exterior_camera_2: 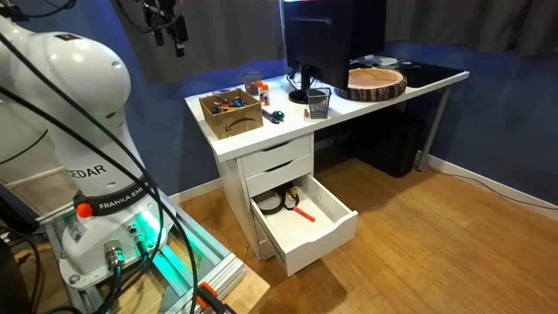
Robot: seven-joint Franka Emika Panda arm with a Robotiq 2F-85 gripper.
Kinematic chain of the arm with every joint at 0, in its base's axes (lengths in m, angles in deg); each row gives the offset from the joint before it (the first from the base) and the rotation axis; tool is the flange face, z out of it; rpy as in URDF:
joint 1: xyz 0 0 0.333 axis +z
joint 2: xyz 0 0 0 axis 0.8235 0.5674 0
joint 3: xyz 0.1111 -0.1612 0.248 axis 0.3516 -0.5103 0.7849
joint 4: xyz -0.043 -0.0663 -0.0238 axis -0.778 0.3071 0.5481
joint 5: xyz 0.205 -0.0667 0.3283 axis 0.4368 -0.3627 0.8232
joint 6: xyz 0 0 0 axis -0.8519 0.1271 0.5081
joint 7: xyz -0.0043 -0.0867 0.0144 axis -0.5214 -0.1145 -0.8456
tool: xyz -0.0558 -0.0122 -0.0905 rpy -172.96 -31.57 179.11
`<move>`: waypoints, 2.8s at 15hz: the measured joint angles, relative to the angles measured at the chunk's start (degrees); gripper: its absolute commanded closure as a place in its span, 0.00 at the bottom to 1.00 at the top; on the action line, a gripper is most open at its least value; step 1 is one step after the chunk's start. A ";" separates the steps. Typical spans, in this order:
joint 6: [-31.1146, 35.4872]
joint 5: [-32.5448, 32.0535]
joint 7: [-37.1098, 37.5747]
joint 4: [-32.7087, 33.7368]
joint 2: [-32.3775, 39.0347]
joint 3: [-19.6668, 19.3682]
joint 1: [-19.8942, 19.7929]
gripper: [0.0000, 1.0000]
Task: Close the open drawer
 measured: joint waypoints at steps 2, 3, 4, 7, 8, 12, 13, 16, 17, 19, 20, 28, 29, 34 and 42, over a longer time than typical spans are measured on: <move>0.00 0.00 0.00 0.00 0.00 0.00 0.00 0.00; 0.00 0.00 0.00 0.00 0.00 0.00 0.00 0.00; 0.00 0.00 0.00 0.00 0.00 0.00 0.00 0.00; 0.00 0.00 0.00 0.00 0.00 0.00 0.00 0.00; 0.00 0.00 0.00 0.00 0.00 0.00 0.00 0.00; 0.00 0.00 -0.02 0.00 0.00 0.00 -0.03 0.00; 0.00 0.00 -0.02 0.00 0.00 -0.09 -0.30 0.00; 0.22 0.02 -0.01 -0.99 -0.14 -2.40 -3.12 0.00; 0.25 0.02 -0.10 -2.00 -0.27 -3.93 -4.70 0.00; 0.53 -0.19 -0.45 -3.96 -0.44 -7.58 -8.86 0.00; 0.54 -0.31 -0.57 -3.97 -0.27 -9.38 -11.37 0.00; 8.20 -5.28 -0.66 -4.04 6.23 -19.66 -30.84 0.00; 10.17 -5.60 -0.64 -4.10 8.20 -20.51 -32.34 0.00; 22.38 -5.55 2.38 -4.43 22.02 -22.28 -34.44 0.00; 26.42 -0.43 3.30 -4.00 30.43 -22.59 -30.11 0.00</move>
